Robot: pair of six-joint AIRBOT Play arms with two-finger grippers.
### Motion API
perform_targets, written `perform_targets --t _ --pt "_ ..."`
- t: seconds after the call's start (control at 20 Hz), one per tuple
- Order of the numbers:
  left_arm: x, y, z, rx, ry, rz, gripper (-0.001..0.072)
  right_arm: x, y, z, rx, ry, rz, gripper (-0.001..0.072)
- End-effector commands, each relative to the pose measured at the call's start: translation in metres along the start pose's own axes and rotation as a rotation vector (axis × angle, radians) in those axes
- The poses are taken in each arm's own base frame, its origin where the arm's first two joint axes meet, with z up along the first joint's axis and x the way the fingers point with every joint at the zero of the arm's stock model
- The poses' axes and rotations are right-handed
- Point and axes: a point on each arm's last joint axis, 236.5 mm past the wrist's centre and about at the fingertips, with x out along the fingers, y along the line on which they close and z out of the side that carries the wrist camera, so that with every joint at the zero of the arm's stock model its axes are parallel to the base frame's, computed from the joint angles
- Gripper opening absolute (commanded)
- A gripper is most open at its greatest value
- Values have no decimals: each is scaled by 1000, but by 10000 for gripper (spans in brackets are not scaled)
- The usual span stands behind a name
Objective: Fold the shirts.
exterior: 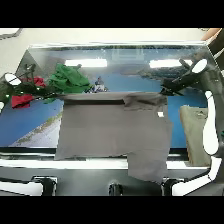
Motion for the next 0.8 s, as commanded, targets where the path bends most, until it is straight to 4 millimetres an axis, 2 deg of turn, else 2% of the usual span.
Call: perform_targets --t 0.0,0.1,0.2,0.25,0.3,0.45,0.55,0.65,0.75 --pt "27 1 5 3 14 -38 35 17 -4 14 12 -32 8 45" --pt "15 0 -11 74 81 -54 35 -1 -13 -18 -45 93 -56 45" --pt "3 5 -44 92 222 -51 35 -24 -31 -70 -47 306 -146 45" --pt "-2 11 -66 96 317 -39 35 -30 -34 -90 -32 391 -162 44" --pt "-6 16 -85 95 394 -30 35 -29 -36 -101 -6 430 -166 44" --pt "4 22 -134 26 548 -39 35 -4 -48 -127 85 496 -178 44" --pt "14 26 -160 -5 619 -48 35 11 -52 -136 116 503 -175 44" --pt "20 29 -171 -19 653 -52 35 19 -51 -133 135 481 -160 44" --pt "21 29 -173 -22 660 -54 35 20 -51 -132 152 470 -163 44"
